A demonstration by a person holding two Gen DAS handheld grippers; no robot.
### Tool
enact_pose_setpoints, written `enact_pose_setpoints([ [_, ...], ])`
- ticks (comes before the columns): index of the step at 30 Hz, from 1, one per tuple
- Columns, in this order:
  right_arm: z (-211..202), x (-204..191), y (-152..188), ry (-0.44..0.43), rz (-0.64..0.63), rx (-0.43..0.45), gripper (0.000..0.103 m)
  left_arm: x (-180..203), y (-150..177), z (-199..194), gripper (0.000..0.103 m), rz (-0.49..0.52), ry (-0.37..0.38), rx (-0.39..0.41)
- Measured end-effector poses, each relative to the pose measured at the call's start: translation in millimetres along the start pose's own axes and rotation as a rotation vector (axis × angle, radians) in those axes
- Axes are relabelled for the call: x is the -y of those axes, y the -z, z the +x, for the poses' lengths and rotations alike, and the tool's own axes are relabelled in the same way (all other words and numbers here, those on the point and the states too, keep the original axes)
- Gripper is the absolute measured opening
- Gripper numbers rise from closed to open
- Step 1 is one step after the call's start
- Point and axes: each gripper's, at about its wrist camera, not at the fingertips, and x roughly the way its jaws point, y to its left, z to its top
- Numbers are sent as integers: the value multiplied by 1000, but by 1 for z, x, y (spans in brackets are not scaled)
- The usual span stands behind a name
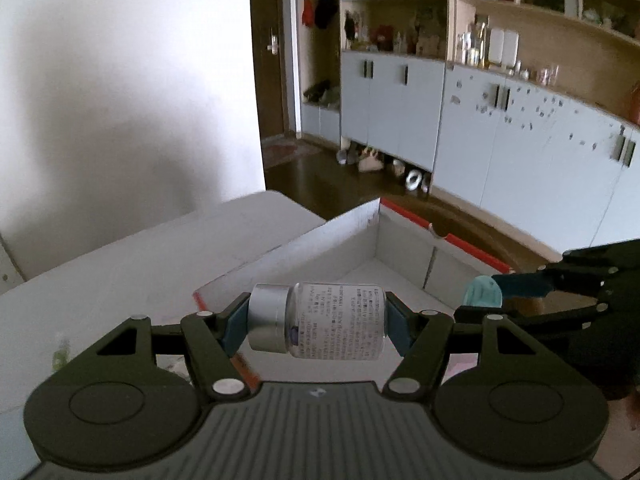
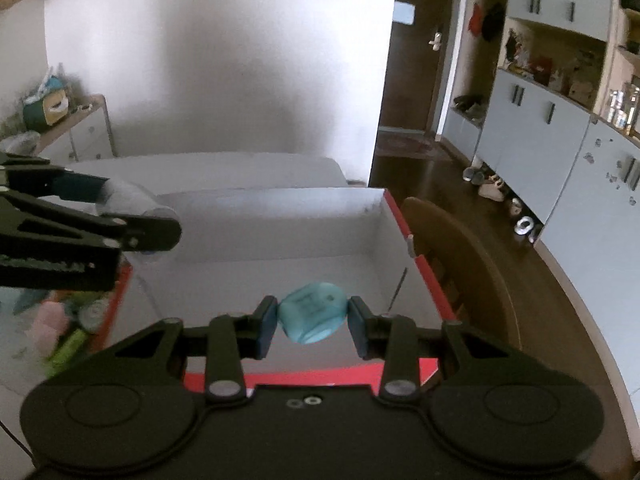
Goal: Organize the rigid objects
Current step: 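Carry the jar and teal ball with both grippers over the red box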
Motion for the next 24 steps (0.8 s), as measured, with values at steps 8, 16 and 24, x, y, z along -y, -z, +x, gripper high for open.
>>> enact_pose_setpoints([
  [8,49,21,-9,-70,-66,-114,37,13,-17,95,69,-28,-30,-182],
  [16,87,19,-10,-137,-162,-272,37,17,-21,155,69,-49,-57,-317],
  [24,98,-2,-1,-170,-244,-363,37,23,-16,193,69,-30,-69,-413],
])
